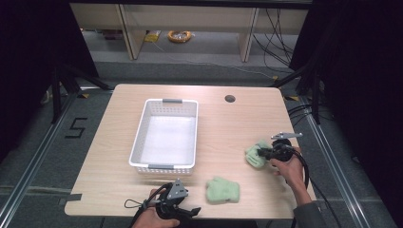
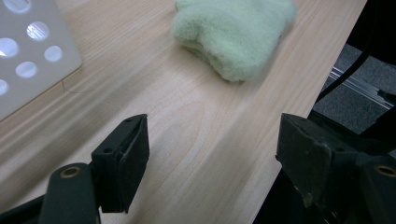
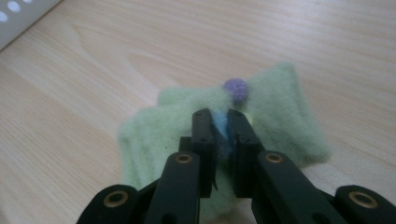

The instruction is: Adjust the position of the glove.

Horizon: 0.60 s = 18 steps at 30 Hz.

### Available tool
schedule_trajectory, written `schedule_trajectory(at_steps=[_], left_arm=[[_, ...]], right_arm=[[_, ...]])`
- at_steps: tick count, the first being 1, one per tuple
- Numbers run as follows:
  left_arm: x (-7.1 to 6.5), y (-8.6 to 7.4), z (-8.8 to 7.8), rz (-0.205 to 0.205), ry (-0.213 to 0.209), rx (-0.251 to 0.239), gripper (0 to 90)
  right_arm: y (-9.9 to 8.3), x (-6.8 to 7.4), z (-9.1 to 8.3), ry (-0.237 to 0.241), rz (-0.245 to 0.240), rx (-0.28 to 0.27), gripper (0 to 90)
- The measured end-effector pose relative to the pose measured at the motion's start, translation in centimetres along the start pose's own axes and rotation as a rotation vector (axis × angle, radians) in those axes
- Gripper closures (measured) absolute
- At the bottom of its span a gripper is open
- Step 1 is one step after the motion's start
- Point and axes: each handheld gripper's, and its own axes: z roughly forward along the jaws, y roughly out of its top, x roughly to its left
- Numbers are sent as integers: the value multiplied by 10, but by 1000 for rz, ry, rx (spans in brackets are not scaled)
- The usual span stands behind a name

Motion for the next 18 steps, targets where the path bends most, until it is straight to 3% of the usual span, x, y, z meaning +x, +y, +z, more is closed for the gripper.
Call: schedule_trajectory(at_steps=[2, 3, 4, 5, 11, 16, 17, 18], left_arm=[[-1, 0, 0, -11, 0, -12, 251], [0, 0, -1, -15, 13, 1, 251], [1, 0, -2, 2, 2, -1, 252], [0, 0, -1, -17, 2, -16, 251], [1, 1, -2, -5, 5, -9, 251], [1, 1, -2, -10, 6, -9, 251], [1, 1, -3, -9, 5, -10, 251], [0, 0, -2, -33, 5, -13, 251]], right_arm=[[1, 3, -5, 6, 9, -9, 837], [1, 2, -6, 1, -9, -50, 838], [2, 3, -8, 4, -9, -53, 838], [2, 4, -11, 10, -3, -49, 838], [4, 15, -22, 40, 1, -98, 838], [4, 30, -31, 79, 2, -127, 838], [4, 40, -33, 98, 21, -139, 838], [5, 39, -33, 102, -14, -145, 838]])
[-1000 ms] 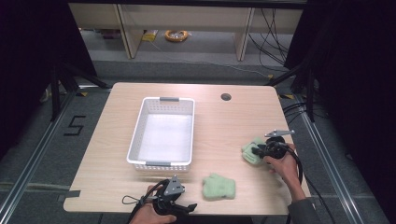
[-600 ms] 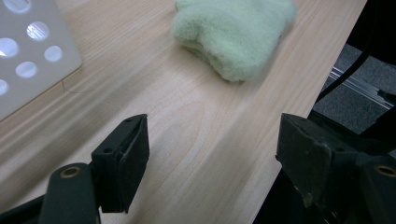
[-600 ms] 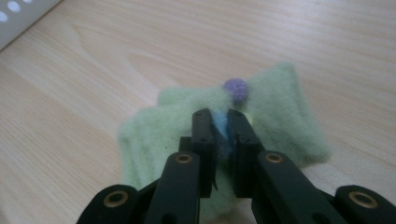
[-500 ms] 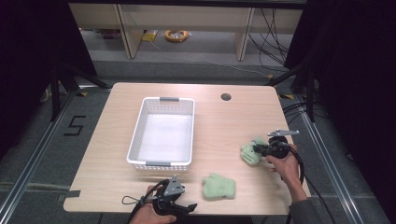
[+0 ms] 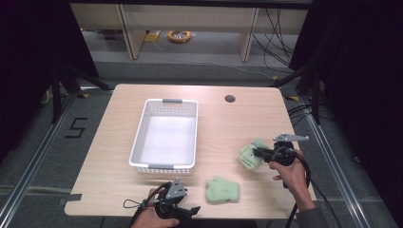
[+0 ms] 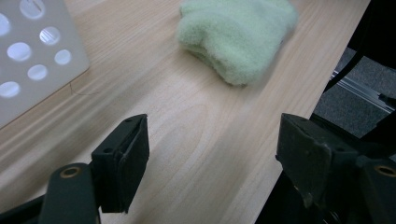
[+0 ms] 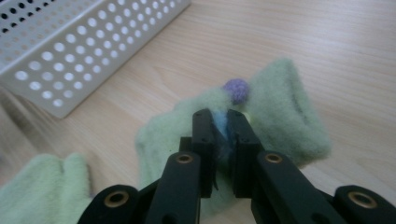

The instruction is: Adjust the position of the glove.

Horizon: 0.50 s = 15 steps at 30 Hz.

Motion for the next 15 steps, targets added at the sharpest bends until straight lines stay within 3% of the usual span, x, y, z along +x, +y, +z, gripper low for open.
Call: schedule_trajectory(at_steps=[2, 4, 8, 10, 12, 13, 15], left_arm=[[0, 0, 0, 2, 6, -3, 251], [1, 0, 0, 4, 12, -1, 251], [1, 0, 0, 2, 15, -3, 251], [2, 1, -1, 23, 21, 1, 251], [2, 1, -1, 15, 14, -1, 251], [2, 1, -1, 23, 15, 0, 250], [2, 1, -2, 27, 17, 2, 250]], right_arm=[[0, 9, 0, 14, 6, -10, 838], [0, 15, 0, 27, -22, -17, 838], [-1, 30, 0, 59, 2, -22, 837], [-2, 36, -1, 68, -5, -18, 837], [-4, 43, -1, 86, -8, -23, 836], [-7, 50, -2, 89, -32, -39, 836], [-11, 56, -4, 108, -25, -26, 835]])
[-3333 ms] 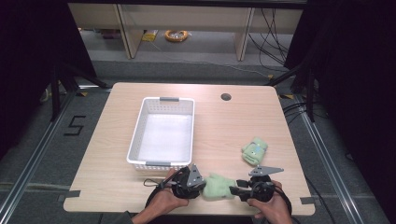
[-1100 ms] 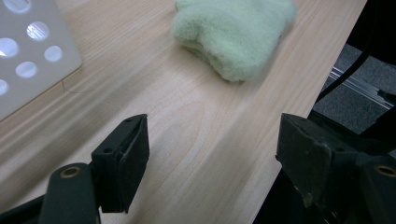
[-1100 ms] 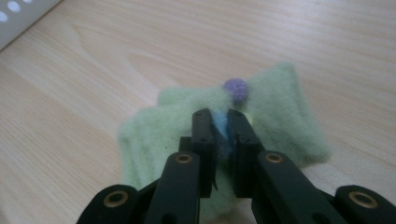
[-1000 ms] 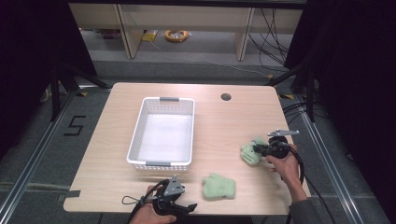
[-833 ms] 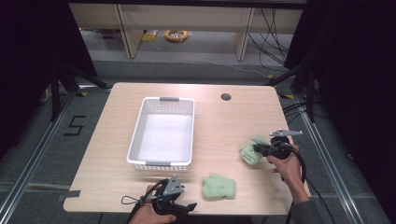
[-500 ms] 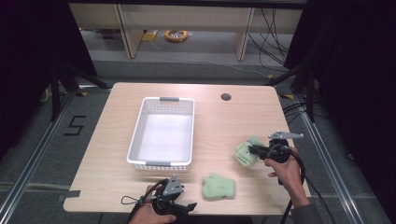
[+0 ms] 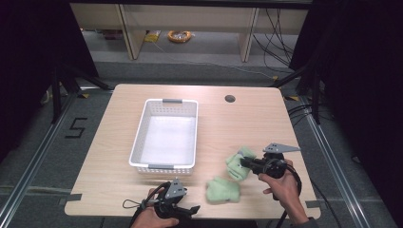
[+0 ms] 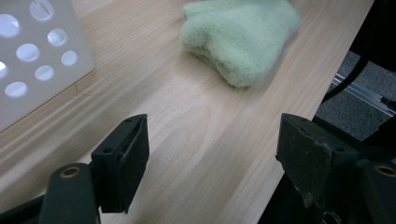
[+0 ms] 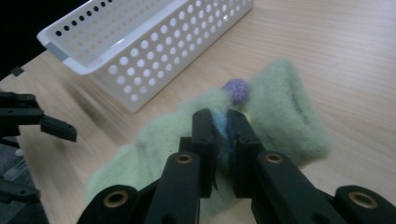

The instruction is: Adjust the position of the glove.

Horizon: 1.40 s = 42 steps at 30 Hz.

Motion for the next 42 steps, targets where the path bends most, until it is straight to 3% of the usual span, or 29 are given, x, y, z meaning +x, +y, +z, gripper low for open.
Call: schedule_trajectory(at_steps=[3, 4, 5, 6, 8, 9, 13, 14, 15, 16, 17, 19, 20, 21, 22, 23, 24, 25, 26, 29, 30, 31, 32, 33, 35, 39, 40, 41, 42], left_arm=[[-1, 0, 1, -23, 6, -5, 249], [0, 1, 0, 2, 1, -3, 248], [-1, 1, 0, -7, -2, -15, 248], [0, 1, -1, -20, 9, -18, 248], [0, 1, -2, -21, 6, -29, 248], [1, 1, -2, -18, 13, -19, 248], [-1, 2, -1, -19, -1, -28, 248], [-1, 2, -2, -1, 0, -19, 248], [-4, 2, 0, -33, -8, -34, 248], [-4, 2, 0, -33, -8, -34, 248], [-3, 3, -1, -7, -14, -26, 248], [-4, 4, -1, -11, -11, -31, 246], [-6, 4, 0, -37, -18, -45, 246], [-6, 6, 0, -24, -18, -53, 247], [-5, 7, 0, 1, -14, -49, 249], [-8, 9, 1, -37, -21, -66, 253], [-8, 9, 1, -37, -21, -66, 265], [-9, 11, 1, -27, -40, -65, 265], [-12, 15, 4, -14, -42, -88, 281], [-16, 19, 8, -26, -63, -89, 324], [-18, 21, 10, -12, -63, -90, 324], [-20, 25, 14, 31, -71, -83, 359], [-23, 27, 17, 25, -71, -85, 372], [-23, 27, 17, 25, -71, -85, 405], [-23, 31, 22, 50, -71, -76, 425], [-25, 38, 30, 38, -66, -75, 482], [-24, 40, 31, 69, -61, -68, 521], [-23, 40, 33, 65, -61, -64, 538], [-23, 41, 33, 49, -69, -73, 614]], right_arm=[[-4, 8, 0, 12, 1, -10, 834], [-8, 18, -2, 38, 41, 14, 833], [-8, 18, -2, 38, 41, 14, 833], [-11, 21, 0, 58, 2, -9, 833], [-14, 28, 1, 70, 23, -12, 833], [-15, 29, 1, 65, -10, -11, 833], [-19, 39, 5, 89, 1, -3, 833], [-22, 44, 8, 106, 5, 9, 832], [-23, 47, 9, 106, 15, 5, 832], [-23, 47, 9, 106, 15, 5, 832], [-24, 49, 10, 102, -4, 5, 831], [-27, 50, 12, 103, -16, 10, 829], [-29, 52, 14, 108, 10, 13, 828], [-31, 51, 16, 92, -6, 25, 826], [-33, 54, 17, 107, 56, 50, 824], [-34, 51, 20, 106, 26, 43, 821], [-34, 51, 20, 106, 26, 43, 821], [-36, 53, 21, 103, 64, 51, 817], [-39, 51, 23, 93, 60, 64, 809], [-41, 48, 24, 76, 43, 76, 799], [-41, 48, 24, 76, 43, 76, 799], [-43, 48, 25, 84, 57, 79, 793], [-43, 46, 26, 95, 28, 72, 790], [-43, 46, 26, 95, 28, 72, 790], [-43, 46, 25, 82, 44, 72, 777], [-45, 45, 25, 75, 48, 77, 764], [-45, 47, 24, 75, 76, 79, 764], [-46, 46, 24, 79, 65, 78, 764], [-46, 47, 24, 86, 77, 89, 764]])
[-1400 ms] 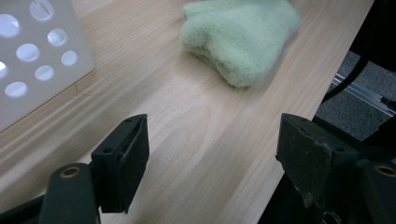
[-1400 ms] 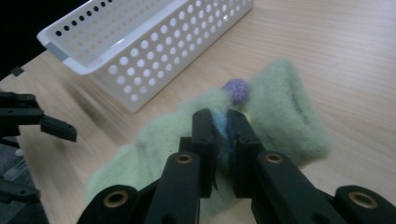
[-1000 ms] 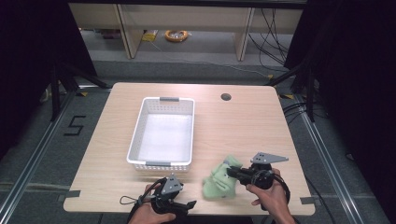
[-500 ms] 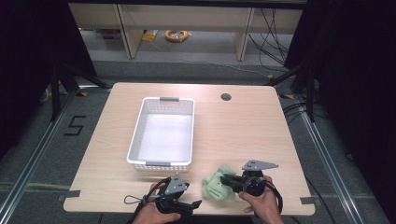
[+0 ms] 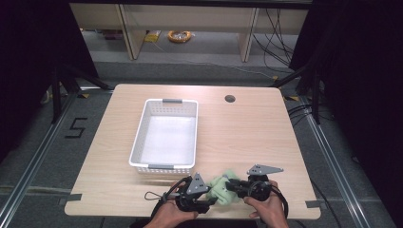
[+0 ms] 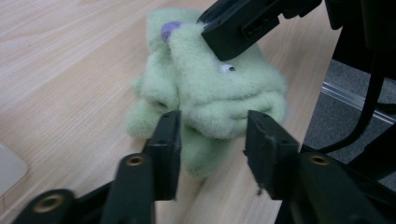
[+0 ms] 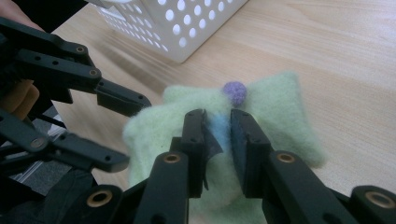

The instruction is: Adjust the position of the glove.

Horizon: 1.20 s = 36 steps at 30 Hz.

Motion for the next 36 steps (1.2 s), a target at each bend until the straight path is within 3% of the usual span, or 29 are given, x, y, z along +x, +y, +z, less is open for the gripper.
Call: schedule_trajectory(at_steps=[2, 3, 4, 5, 8, 9, 10, 11, 12, 14, 18, 19, 20, 23, 25, 28, 29, 30, 31, 32, 36], left_arm=[[0, 0, 1, -7, 1, -4, 673], [0, 1, 1, -6, 9, 3, 673], [0, 2, 1, 9, 14, -5, 750], [1, 2, 0, 2, 13, 11, 768], [4, 4, -1, -24, 3, -6, 804], [5, 5, -2, -47, -3, -16, 810], [5, 5, -2, -47, -3, -16, 812], [9, 10, -8, -36, -5, -19, 814], [9, 12, -10, -63, -15, -34, 816], [14, 17, -15, -49, -10, -42, 819], [20, 21, -17, -39, -10, -51, 822], [20, 21, -17, -39, -10, -51, 823], [22, 21, -16, -65, -26, -39, 823], [23, 21, -14, -80, -22, -49, 823], [26, 22, -13, -101, -18, -49, 822], [28, 22, -13, -105, -22, -48, 822], [29, 22, -13, -103, -17, -41, 821], [30, 21, -12, -87, -16, -24, 819], [30, 21, -12, -87, -16, -24, 818], [27, 19, -9, -120, -16, -36, 818], [34, 11, -1, -121, -6, -7, 809]], right_arm=[[0, 0, 0, 1, 0, 1, 763], [0, -2, 0, -4, -26, -4, 758], [0, -3, 2, -1, -35, -4, 759], [0, -3, -1, -24, -43, 3, 767], [0, -3, -1, -4, -37, 2, 797], [0, 1, -3, 12, -6, -14, 823], [0, 1, -3, 12, -6, -14, 823], [2, 1, -7, 10, -44, -18, 839], [1, 7, -10, 11, -10, 1, 841], [0, 8, -12, 15, -47, -23, 847], [-7, 21, -17, 35, -4, -13, 862], [-8, 22, -16, 41, -31, -30, 864], [-8, 22, -16, 43, -51, -39, 865], [-8, 22, -14, 53, -56, -32, 866], [-8, 23, -13, 60, 5, -11, 866], [-8, 20, -12, 60, -31, -28, 867], [-9, 24, -12, 69, 19, -13, 867], [-9, 20, -11, 50, -38, -16, 866], [-9, 20, -11, 50, -38, -16, 866], [-9, 19, -10, 52, -37, -13, 866], [-14, 14, -2, 60, 24, 20, 838]])
